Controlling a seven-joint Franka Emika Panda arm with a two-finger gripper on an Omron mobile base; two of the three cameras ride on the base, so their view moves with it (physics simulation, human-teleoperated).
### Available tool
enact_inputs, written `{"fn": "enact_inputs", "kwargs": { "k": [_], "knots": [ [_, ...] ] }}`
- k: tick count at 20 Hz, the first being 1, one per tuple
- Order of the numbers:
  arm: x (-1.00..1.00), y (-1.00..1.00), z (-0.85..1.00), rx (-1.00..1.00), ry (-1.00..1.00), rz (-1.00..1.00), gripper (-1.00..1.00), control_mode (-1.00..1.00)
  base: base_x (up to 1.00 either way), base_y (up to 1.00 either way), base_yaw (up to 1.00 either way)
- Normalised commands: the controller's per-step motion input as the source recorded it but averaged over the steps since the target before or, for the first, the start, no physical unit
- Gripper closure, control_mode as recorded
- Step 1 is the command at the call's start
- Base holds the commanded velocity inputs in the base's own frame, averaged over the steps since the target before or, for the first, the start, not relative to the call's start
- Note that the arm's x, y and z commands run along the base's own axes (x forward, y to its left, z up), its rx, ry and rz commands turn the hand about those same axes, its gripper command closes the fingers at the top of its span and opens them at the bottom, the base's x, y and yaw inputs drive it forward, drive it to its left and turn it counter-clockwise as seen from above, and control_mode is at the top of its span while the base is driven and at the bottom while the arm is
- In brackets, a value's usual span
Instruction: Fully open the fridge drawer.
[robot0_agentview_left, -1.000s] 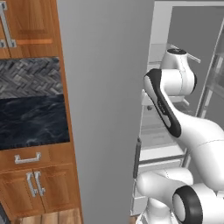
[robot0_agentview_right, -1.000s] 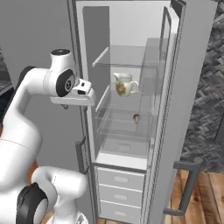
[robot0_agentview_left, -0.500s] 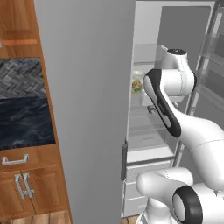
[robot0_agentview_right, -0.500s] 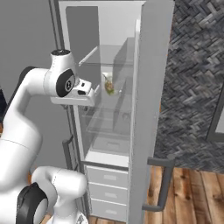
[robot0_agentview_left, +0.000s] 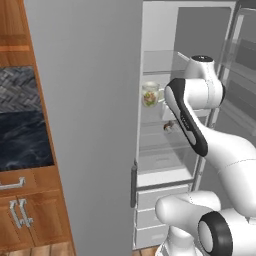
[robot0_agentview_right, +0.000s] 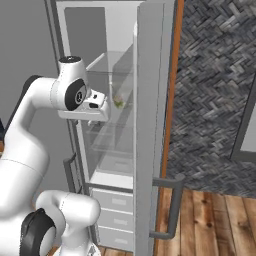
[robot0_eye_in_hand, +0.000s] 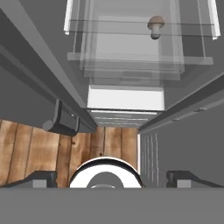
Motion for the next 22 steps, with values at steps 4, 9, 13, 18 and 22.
{"fn": "enact_inputs", "kwargs": {
  "k": [4, 9, 13, 18, 22],
  "knots": [
    [0.0, 0.0, 0.0, 0.0, 0.0, 0.0, -1.0, 1.0, 0.0, -0.3, 0.0],
    [0.0, 0.0, 0.0, 0.0, 0.0, 0.0, -1.0, 1.0, 0.0, -0.3, 0.0],
    [0.0, 0.0, 0.0, 0.0, 0.0, 0.0, -1.0, 1.0, 0.0, -0.28, 0.0],
    [0.0, 0.0, 0.0, 0.0, 0.0, 0.0, -1.0, 1.0, 0.0, -0.29, 0.0],
    [0.0, 0.0, 0.0, 0.0, 0.0, 0.0, -1.0, 1.0, 0.0, -0.29, -0.01]
  ]
}}
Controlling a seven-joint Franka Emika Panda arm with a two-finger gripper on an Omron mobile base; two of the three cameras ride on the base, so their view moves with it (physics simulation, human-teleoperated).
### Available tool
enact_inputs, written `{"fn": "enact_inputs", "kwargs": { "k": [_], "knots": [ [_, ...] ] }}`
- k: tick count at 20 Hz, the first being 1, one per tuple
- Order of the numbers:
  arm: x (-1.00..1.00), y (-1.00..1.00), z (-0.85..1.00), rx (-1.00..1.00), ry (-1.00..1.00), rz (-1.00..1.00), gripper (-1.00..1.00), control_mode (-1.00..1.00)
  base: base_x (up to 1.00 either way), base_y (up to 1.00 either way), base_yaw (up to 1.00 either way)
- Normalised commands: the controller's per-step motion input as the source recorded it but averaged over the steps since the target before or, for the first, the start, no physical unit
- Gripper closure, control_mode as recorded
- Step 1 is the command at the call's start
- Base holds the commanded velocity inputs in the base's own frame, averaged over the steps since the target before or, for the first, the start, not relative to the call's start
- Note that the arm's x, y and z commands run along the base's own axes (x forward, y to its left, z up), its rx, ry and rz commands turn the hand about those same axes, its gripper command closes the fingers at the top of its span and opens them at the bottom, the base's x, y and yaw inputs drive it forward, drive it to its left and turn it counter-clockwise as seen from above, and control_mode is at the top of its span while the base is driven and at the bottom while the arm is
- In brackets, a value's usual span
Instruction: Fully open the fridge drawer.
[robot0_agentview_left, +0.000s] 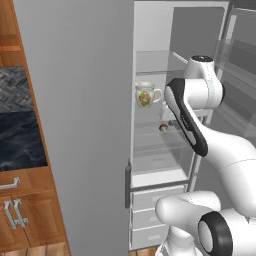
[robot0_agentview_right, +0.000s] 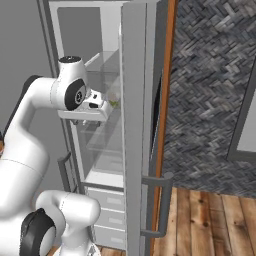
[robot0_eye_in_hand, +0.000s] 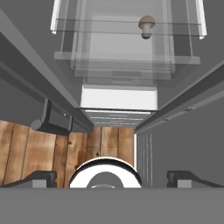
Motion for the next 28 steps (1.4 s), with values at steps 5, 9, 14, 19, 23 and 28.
{"fn": "enact_inputs", "kwargs": {
  "k": [5, 9, 14, 19, 23, 28],
  "knots": [
    [0.0, 0.0, 0.0, 0.0, 0.0, 0.0, -1.0, 1.0, 0.0, -0.31, -0.01],
    [0.0, -0.1, -0.01, 0.0, 0.0, 0.0, -1.0, -1.0, 0.0, -0.15, 0.0],
    [0.0, -0.18, -0.05, 0.0, 0.0, -0.01, -1.0, -1.0, 0.0, 0.0, 0.0],
    [0.22, -0.08, -0.07, 0.0, 0.0, 0.0, -1.0, -1.0, 0.0, 0.0, 0.0],
    [0.22, 0.0, -0.05, -0.01, 0.0, 0.0, -1.0, -1.0, 0.0, 0.0, 0.0],
    [0.22, 0.0, -0.3, -0.07, 0.0, 0.0, -1.0, -1.0, 0.0, 0.0, 0.0]
  ]
}}
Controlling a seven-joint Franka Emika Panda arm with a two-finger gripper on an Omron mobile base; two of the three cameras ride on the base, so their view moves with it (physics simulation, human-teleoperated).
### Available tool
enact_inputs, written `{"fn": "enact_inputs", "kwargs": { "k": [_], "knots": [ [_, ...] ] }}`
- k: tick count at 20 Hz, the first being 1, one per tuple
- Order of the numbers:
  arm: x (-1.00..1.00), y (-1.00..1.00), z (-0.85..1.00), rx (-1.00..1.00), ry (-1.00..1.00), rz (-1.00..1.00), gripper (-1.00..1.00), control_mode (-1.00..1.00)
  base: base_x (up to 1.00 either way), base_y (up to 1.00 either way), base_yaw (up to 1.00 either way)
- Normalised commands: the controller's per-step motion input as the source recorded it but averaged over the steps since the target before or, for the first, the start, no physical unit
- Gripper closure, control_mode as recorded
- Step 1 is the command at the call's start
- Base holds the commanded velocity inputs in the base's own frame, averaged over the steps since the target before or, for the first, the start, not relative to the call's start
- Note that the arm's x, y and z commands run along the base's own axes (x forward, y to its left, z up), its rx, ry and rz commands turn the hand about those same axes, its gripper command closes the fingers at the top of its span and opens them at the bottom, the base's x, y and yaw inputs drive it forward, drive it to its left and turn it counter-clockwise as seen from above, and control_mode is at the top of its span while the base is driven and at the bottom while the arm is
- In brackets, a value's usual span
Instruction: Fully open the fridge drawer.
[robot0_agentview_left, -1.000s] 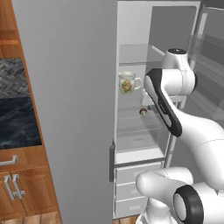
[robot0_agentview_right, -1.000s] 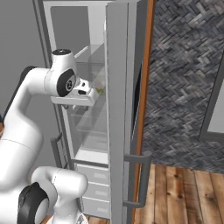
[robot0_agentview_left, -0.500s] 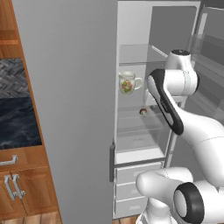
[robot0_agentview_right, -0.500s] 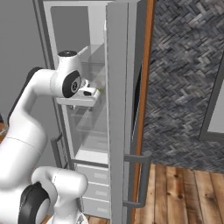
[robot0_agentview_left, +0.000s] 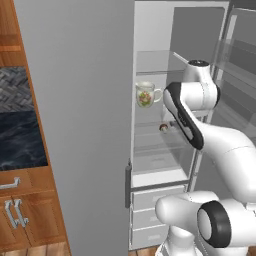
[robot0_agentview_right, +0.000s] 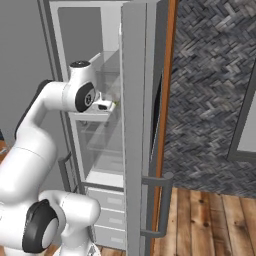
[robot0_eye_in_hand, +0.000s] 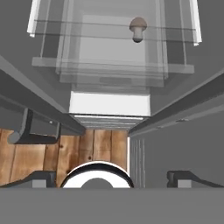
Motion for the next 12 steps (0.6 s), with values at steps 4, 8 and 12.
{"fn": "enact_inputs", "kwargs": {
  "k": [4, 8, 12],
  "knots": [
    [0.19, 0.0, -0.43, -0.13, 0.0, 0.0, -1.0, -1.0, 0.0, 0.0, 0.0],
    [0.26, 0.0, -0.28, -0.04, 0.0, 0.0, -1.0, -1.0, 0.0, 0.0, 0.0],
    [0.35, 0.0, -0.13, 0.0, 0.0, 0.0, -1.0, -1.0, 0.0, 0.0, 0.0]
  ]
}}
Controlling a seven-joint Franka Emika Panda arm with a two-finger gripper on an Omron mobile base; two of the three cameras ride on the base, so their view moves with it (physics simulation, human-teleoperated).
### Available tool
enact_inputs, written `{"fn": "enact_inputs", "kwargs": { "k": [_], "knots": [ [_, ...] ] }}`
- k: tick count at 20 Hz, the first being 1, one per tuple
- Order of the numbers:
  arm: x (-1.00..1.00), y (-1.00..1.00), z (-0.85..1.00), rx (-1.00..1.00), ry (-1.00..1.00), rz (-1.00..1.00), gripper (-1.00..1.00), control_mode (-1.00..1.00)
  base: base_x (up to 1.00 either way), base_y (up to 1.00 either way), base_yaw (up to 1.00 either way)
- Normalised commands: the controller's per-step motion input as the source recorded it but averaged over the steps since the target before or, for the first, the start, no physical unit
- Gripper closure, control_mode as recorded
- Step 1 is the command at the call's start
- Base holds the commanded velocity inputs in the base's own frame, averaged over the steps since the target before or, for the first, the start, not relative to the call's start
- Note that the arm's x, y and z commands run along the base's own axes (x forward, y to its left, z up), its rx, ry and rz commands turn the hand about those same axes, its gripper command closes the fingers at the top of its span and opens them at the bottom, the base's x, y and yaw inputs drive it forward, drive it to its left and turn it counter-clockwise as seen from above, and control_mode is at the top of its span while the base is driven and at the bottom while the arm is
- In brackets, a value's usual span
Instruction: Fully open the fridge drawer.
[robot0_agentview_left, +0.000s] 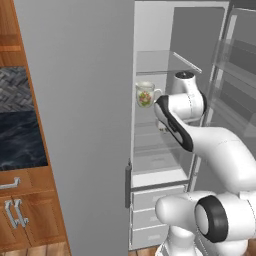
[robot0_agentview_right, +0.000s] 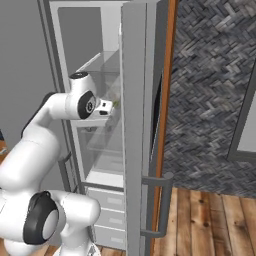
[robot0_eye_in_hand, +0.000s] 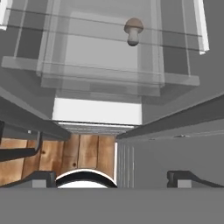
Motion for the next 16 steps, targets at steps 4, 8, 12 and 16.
{"fn": "enact_inputs", "kwargs": {
  "k": [4, 8, 12, 16],
  "knots": [
    [0.33, 0.0, 0.0, 0.0, 0.0, 0.0, -1.0, -1.0, 0.0, 0.0, 0.0],
    [0.35, 0.0, -0.09, 0.0, 0.0, 0.0, -1.0, -1.0, 0.0, 0.0, 0.0],
    [0.4, 0.0, -0.16, 0.03, 0.0, 0.0, -1.0, -1.0, 0.0, 0.0, 0.0],
    [0.38, 0.0, -0.39, 0.08, 0.0, 0.0, -1.0, -1.0, 0.0, 0.0, 0.0]
  ]
}}
